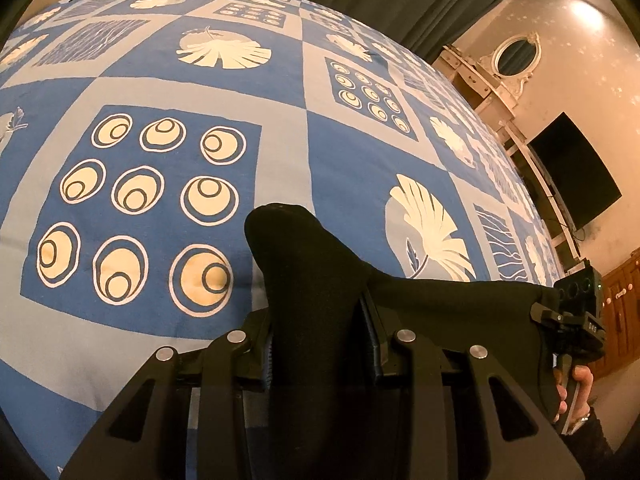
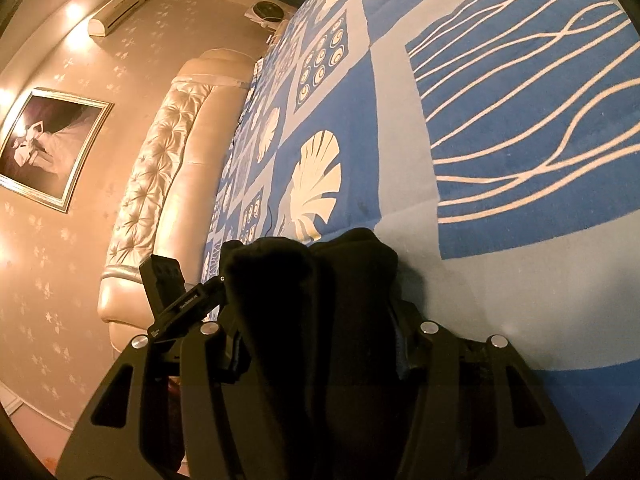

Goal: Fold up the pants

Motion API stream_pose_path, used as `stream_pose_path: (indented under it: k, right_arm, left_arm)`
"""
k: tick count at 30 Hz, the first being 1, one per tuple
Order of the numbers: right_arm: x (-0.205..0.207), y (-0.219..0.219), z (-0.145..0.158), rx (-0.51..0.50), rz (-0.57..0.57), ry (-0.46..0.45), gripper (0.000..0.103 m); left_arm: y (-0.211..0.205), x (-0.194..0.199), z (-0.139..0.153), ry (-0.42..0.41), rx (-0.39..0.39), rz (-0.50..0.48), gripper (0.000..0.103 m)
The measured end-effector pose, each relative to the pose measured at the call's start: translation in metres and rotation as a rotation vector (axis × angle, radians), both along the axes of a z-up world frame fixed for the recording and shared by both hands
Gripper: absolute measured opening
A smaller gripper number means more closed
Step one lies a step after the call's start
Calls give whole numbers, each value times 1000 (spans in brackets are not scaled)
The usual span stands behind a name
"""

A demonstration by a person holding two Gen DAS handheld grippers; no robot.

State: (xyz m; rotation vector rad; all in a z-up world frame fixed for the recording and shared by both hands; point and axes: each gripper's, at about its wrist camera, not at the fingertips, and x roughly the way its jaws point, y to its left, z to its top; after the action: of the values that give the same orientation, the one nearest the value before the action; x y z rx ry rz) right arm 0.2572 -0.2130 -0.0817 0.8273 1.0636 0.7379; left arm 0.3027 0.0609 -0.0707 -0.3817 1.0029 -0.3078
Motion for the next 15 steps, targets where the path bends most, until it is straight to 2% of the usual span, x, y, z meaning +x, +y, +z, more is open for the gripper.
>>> stream_pose_path:
  k: [5,7,9,12,15]
  right_arm:
    - [2,6,0,3,-12,-1,53]
    - [2,7,0,10,-17,5,56]
    - [1,6,0,23,-24,13,63]
    - [-4,0,3,39,-44,23,73]
    - [-17,-15,5,60,-73,32,78]
  left_arm:
    - [5,3,-6,15,-43,6,38]
    - [5,2,-7,6,-51,-6,42]
    - [6,0,-5,-8,-59,-29,47]
    - [18,-10,0,-25,-100,-3,61]
    - [32,-30,8,-22,-140,15,63]
